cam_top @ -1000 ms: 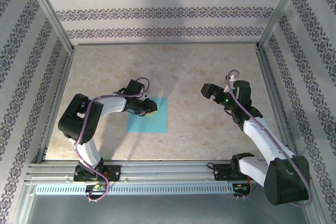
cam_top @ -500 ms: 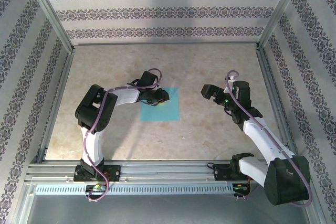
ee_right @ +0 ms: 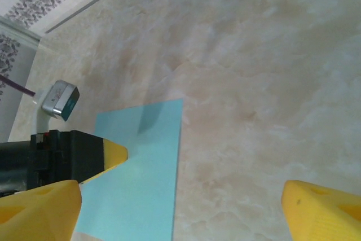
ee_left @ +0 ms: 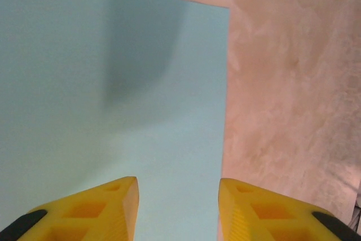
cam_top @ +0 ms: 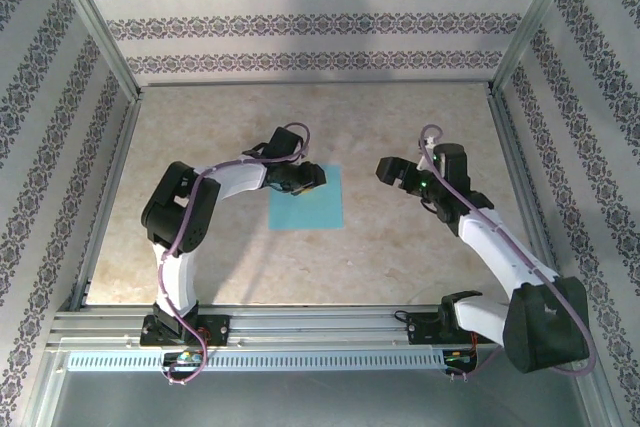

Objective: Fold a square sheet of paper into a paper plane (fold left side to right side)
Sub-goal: Move the square sheet of paper to the center of the table, then pick up the square sheet of paper from the center of the table.

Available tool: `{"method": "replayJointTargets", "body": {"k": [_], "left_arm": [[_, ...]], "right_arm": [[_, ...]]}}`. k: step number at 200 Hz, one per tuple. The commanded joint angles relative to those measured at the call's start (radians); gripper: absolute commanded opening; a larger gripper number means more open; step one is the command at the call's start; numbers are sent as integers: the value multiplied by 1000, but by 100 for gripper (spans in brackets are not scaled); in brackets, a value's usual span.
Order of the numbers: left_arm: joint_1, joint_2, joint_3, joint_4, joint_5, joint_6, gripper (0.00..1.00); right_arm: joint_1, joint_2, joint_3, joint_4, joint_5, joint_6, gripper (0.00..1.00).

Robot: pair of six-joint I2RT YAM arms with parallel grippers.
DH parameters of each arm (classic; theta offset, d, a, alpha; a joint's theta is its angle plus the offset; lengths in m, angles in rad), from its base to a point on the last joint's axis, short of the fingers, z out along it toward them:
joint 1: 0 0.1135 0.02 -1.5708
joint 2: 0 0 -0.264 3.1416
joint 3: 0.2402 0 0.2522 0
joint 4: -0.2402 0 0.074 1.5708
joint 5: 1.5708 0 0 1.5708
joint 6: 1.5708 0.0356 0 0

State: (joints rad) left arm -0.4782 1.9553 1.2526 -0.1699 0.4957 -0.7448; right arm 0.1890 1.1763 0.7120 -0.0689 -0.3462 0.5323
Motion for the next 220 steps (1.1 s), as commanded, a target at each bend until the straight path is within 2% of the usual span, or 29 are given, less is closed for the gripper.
{"method": "replayJointTargets", "body": {"k": [1, 37, 60, 96, 139, 220], "left_arm": [[12, -118, 11, -106, -12, 70, 43], [64, -243, -126, -136, -47, 83, 41], [84, -285, -201, -149, -53, 87, 34], [86, -286, -272, -155, -62, 96, 24], [86, -226, -299, -137, -39, 109, 19], [86, -173, -332, -120, -53, 120, 17]], "right_arm": [[56, 78, 115, -104, 37, -72, 89], [201, 263, 289, -224, 172, -155, 91], [280, 416, 413, -284, 231, -184, 97], [365, 644, 610, -374, 303, -238, 98], [405, 828, 783, -457, 376, -281, 98], [409, 979, 878, -474, 369, -279, 98]]}}
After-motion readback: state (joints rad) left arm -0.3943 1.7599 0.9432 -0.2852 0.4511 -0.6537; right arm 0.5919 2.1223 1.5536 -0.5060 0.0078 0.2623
